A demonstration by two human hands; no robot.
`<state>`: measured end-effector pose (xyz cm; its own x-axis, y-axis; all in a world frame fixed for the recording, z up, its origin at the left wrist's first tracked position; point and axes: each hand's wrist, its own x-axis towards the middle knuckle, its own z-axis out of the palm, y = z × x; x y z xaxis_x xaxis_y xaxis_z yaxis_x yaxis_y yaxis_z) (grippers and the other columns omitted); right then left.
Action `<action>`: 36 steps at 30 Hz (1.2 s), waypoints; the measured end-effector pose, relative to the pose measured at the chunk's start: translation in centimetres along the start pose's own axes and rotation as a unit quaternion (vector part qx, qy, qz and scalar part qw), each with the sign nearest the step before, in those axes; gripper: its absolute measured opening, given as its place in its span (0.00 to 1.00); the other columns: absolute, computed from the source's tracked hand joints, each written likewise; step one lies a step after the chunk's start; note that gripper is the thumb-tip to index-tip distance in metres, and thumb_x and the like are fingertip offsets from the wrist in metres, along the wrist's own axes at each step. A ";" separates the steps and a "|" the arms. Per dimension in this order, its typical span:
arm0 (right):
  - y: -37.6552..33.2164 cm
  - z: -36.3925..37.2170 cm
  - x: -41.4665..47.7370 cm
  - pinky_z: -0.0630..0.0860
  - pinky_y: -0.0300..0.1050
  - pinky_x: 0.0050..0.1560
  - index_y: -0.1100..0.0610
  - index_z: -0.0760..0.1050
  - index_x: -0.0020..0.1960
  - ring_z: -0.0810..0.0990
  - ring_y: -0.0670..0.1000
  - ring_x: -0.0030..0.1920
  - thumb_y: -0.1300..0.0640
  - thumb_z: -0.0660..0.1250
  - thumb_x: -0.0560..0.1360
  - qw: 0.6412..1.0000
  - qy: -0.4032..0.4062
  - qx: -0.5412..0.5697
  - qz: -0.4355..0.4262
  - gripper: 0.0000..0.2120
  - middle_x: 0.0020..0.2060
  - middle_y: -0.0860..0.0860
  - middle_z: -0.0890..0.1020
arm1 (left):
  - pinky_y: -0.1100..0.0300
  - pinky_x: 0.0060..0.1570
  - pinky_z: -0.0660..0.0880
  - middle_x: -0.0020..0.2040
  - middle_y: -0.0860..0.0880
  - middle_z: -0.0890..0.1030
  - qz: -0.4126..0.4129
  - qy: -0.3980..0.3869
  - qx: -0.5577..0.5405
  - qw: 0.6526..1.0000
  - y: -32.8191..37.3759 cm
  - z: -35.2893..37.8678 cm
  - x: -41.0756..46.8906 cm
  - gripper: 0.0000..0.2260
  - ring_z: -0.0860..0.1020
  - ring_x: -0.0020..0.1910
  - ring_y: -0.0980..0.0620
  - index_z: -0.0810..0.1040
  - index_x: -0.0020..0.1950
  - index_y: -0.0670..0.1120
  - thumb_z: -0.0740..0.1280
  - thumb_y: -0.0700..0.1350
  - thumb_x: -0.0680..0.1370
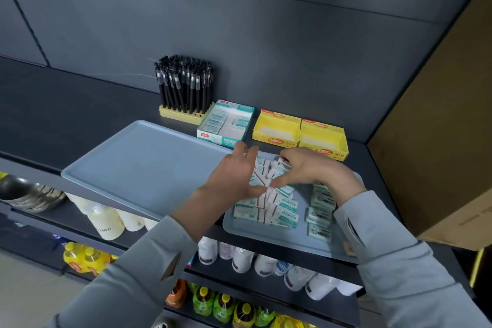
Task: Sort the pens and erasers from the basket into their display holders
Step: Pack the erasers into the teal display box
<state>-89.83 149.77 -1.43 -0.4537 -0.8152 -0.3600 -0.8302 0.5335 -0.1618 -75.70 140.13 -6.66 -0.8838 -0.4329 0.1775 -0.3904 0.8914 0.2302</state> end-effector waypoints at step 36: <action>-5.0 -3.3 5.9 0.75 0.47 0.64 0.46 0.67 0.74 0.80 0.47 0.59 0.49 0.69 0.77 0.942 0.129 0.270 -0.151 0.27 0.64 0.45 0.77 | 0.48 0.52 0.80 0.60 0.40 0.81 -0.226 0.014 -0.877 0.423 -4.5 -2.1 5.4 0.23 0.82 0.56 0.45 0.73 0.68 0.45 0.71 0.45 0.75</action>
<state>-89.40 141.53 0.28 -0.3444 -0.9388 0.0024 -0.6801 0.2477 -0.6900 -78.18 133.53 -4.76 -0.8075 -0.5300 -0.2590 0.2964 -0.7441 0.5987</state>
